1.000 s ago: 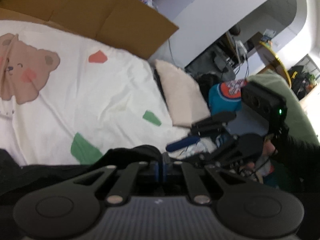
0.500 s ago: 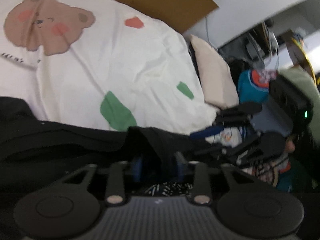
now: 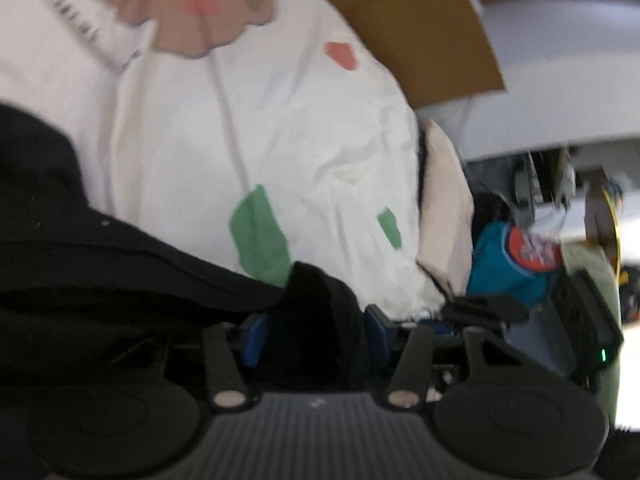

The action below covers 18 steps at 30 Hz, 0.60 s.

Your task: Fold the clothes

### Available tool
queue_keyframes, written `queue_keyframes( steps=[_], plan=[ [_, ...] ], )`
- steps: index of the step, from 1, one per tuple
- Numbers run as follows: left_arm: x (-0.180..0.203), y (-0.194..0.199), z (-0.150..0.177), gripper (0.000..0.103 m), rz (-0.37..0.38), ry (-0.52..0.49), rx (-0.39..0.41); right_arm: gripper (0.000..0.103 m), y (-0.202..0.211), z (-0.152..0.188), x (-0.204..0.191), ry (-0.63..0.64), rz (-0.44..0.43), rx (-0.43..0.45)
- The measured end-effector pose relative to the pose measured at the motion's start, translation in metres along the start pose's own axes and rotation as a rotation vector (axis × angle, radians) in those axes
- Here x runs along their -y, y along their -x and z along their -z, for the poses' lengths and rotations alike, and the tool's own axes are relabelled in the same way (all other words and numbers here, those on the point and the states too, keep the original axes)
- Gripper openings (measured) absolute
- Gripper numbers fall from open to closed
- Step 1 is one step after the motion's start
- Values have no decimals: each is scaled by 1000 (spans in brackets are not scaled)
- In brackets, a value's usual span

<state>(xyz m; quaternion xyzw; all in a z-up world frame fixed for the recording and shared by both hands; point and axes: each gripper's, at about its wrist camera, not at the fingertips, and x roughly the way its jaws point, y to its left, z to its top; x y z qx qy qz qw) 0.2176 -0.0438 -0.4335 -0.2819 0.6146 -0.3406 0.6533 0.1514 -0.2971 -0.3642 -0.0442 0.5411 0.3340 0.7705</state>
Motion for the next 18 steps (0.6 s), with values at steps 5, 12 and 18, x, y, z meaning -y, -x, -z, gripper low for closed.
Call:
queue_keyframes(
  steps=[5,12,18],
  plan=[
    [-9,-12,-2,8,-15,41,15,42,-1,-4,3,-17,-4,12],
    [-3,-13,3,6,-64,-52,18,42,-12,-19,14,-78,-35,30],
    [7,-13,11,6,-100,-165,18,42,-34,-38,19,-87,-85,12]
  ],
)
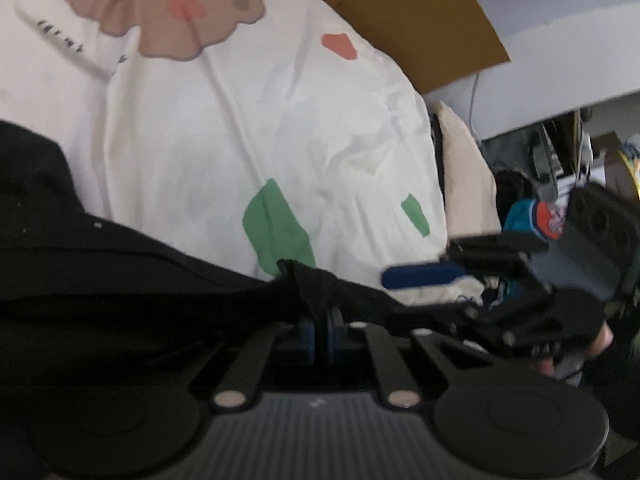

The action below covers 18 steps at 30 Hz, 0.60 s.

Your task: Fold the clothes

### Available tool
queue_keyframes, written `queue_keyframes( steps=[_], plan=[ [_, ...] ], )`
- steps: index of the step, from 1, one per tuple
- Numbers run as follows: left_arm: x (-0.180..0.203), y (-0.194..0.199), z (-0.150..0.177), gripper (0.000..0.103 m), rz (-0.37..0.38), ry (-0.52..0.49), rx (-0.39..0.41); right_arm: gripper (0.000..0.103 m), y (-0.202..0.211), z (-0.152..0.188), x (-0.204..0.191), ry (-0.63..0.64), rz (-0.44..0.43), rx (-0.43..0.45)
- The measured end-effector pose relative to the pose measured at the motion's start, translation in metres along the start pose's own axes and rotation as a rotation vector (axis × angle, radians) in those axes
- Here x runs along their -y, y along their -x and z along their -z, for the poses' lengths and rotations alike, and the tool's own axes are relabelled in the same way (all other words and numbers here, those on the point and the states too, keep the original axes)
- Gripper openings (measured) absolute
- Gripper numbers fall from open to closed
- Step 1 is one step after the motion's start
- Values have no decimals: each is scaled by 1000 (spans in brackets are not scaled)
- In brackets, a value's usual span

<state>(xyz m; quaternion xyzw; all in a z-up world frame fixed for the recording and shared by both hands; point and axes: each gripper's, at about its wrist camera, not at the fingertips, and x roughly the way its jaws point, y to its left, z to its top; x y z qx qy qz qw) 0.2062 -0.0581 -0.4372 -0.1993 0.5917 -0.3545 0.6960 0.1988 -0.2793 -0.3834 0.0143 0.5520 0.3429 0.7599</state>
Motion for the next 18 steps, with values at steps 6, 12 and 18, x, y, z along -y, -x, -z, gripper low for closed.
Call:
queue_keyframes(
  steps=[6,12,18],
  plan=[
    [4,6,5,1,2,-50,19,42,-23,-13,-9,74,-15,-55],
    [-2,9,9,1,-3,-45,38,42,-35,-20,-14,139,-26,-102],
    [-3,13,10,1,5,-34,64,42,-41,-21,-18,182,-26,-135]
  ],
)
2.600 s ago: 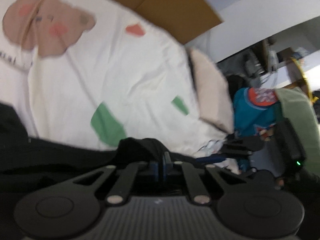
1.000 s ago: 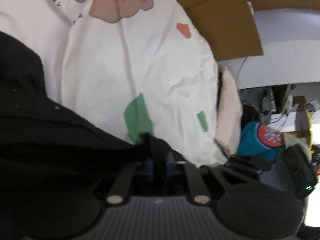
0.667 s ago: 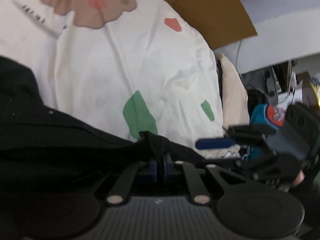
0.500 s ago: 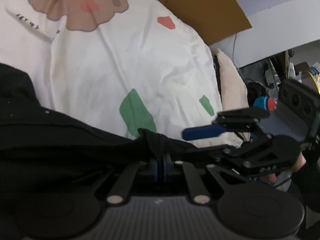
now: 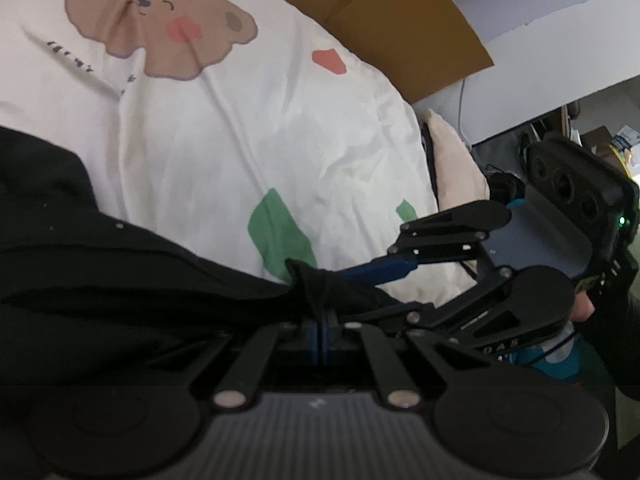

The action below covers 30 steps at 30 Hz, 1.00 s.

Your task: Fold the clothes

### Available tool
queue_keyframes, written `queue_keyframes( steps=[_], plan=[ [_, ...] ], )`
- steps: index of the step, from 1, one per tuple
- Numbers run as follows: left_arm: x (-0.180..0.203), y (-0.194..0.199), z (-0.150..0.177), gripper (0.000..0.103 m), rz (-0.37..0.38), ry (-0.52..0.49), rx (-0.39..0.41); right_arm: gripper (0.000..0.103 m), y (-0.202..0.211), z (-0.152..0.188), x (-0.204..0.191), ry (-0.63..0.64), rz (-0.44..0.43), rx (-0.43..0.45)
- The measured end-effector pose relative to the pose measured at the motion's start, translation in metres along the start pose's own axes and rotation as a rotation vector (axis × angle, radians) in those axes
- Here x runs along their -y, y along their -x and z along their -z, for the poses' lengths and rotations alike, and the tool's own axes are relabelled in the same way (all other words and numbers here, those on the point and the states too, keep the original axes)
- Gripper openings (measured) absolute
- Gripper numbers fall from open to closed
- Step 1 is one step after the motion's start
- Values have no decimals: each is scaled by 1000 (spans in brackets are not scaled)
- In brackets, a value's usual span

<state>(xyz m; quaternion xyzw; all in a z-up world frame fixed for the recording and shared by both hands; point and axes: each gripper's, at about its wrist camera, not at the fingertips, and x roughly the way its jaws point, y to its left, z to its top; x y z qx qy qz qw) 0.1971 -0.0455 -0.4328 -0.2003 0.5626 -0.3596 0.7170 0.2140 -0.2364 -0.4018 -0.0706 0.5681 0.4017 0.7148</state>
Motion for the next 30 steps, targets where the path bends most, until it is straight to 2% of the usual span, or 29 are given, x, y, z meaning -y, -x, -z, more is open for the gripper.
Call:
queue_keyframes(
  steps=[4,13,15,16,17,19,21,23,30],
  plan=[
    [-3,4,0,1,44,24,11,42,-4,-1,-4,45,9,-11],
    [3,-3,-4,1,49,15,9,40,-8,-4,-7,107,1,-21],
    [3,-1,-4,1,45,9,2,28,-8,-3,-7,117,-15,-25],
    [3,0,-4,2,43,10,-8,12,-8,-2,-7,121,-11,-28],
    [2,2,-4,2,38,11,-17,6,-6,-2,-7,123,-2,-26],
    [3,10,-3,12,15,-7,-23,3,-3,-1,-6,115,7,-14],
    [5,23,-2,15,-14,-36,-20,2,4,0,-5,102,15,4],
    [5,38,-1,16,-34,-55,-13,1,12,1,-3,92,28,22],
    [4,100,-3,16,-184,-155,20,1,34,5,-3,64,73,68]
  ],
)
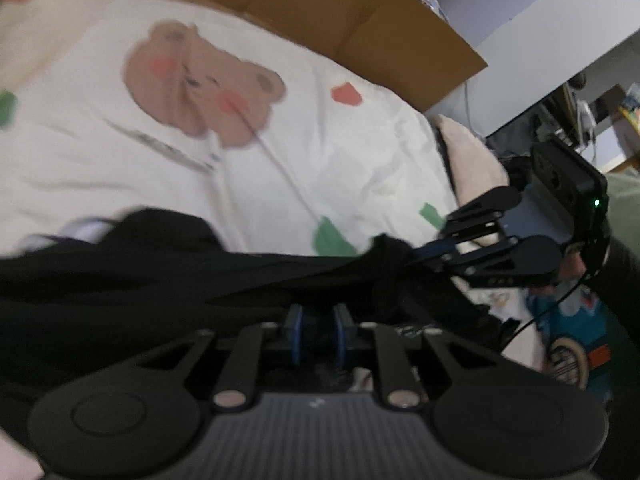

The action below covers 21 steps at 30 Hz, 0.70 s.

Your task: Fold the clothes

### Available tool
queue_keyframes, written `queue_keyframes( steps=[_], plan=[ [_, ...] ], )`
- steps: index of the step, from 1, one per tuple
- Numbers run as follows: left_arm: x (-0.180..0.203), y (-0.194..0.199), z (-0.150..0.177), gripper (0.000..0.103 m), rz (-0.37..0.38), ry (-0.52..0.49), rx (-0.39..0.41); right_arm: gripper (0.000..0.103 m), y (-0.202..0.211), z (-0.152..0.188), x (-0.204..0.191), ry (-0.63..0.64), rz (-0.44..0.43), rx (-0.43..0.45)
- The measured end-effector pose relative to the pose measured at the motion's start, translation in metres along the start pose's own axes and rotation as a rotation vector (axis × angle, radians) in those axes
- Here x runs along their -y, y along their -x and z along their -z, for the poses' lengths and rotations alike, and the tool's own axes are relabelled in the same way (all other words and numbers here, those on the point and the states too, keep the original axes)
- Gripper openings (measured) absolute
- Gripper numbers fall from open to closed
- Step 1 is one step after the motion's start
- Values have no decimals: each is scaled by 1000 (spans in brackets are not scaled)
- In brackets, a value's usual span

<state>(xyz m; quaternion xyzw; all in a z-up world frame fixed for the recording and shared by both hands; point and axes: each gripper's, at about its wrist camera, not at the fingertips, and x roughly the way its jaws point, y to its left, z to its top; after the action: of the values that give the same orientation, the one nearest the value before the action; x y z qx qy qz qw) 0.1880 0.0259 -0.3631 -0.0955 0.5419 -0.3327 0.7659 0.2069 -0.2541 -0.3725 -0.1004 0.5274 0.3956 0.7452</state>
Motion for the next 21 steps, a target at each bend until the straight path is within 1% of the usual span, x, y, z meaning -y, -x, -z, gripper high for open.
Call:
queue_keyframes(
  steps=[3,6,9,11,13,16,21],
  plan=[
    [-9,24,-2,16,-85,-47,5,1,7,2,1,-13,24,17],
    [-19,38,-8,16,-174,-86,-2,0,14,3,1,-27,46,35],
    [-33,47,-14,16,-256,-131,-14,0,20,5,1,-38,66,48],
    [-36,48,-19,16,-294,-181,-21,0,24,6,1,-50,82,58],
    [-37,45,-22,16,-314,-233,-35,0,27,5,2,-63,101,68],
    [-35,37,-28,16,-316,-291,-50,0,32,5,8,-86,141,86],
    [-23,15,-34,16,-278,-322,-58,0,36,3,18,-126,198,101]
  ],
)
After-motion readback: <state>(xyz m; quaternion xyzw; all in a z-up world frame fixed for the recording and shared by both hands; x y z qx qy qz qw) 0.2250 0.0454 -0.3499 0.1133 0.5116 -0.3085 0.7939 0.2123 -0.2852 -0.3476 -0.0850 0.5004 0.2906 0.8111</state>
